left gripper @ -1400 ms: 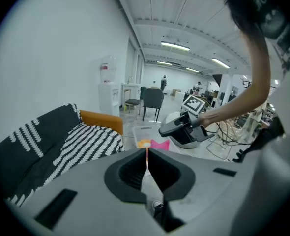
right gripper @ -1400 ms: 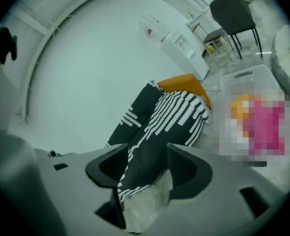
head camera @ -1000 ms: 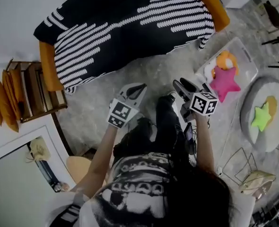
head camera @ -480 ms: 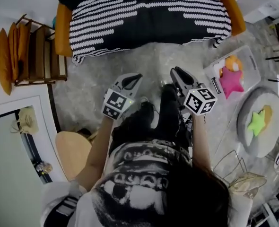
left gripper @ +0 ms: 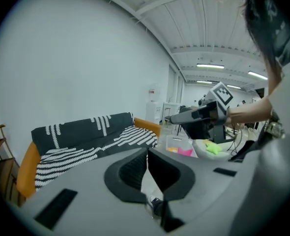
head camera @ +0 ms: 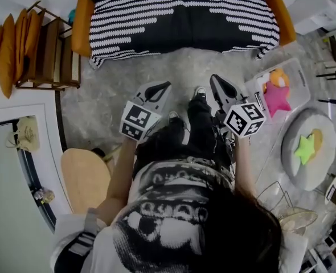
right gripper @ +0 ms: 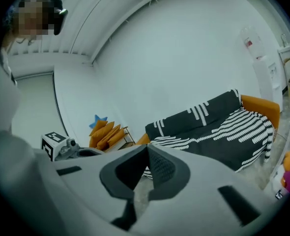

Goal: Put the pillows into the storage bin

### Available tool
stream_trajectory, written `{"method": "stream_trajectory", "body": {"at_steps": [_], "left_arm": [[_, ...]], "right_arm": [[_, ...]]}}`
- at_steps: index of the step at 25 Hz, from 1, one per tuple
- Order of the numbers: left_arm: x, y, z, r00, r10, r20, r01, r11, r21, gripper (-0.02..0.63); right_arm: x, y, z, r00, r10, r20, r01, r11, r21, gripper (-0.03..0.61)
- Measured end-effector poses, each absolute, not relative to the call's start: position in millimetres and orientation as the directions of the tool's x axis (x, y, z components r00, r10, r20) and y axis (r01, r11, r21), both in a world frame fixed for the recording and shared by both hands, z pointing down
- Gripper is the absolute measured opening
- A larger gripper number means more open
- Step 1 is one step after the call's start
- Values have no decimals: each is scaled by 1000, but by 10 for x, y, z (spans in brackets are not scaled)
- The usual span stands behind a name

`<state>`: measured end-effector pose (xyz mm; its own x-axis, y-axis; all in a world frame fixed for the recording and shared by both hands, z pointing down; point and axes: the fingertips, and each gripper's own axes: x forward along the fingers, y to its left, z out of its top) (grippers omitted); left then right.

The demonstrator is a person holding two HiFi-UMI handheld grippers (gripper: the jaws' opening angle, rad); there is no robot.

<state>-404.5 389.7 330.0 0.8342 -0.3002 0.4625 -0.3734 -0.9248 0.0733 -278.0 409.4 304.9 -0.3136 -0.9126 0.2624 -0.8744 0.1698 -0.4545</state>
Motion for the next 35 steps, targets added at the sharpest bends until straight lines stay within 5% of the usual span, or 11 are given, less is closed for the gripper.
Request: {"method": "stream_trajectory", "body": {"at_steps": [10, 35], "left_arm": [[-4171, 4002, 3103, 856, -319, 407, -368, -929, 45, 6], [-4103, 4142, 3313, 854, -239, 462, -302, -951, 66, 6]], "right_arm": [[-3129, 4253, 3021, -397, -864, 309, -895, 290, -339, -3], [-2713, 4409, 3244, -326, -875, 358, -924, 215, -316, -2]]}}
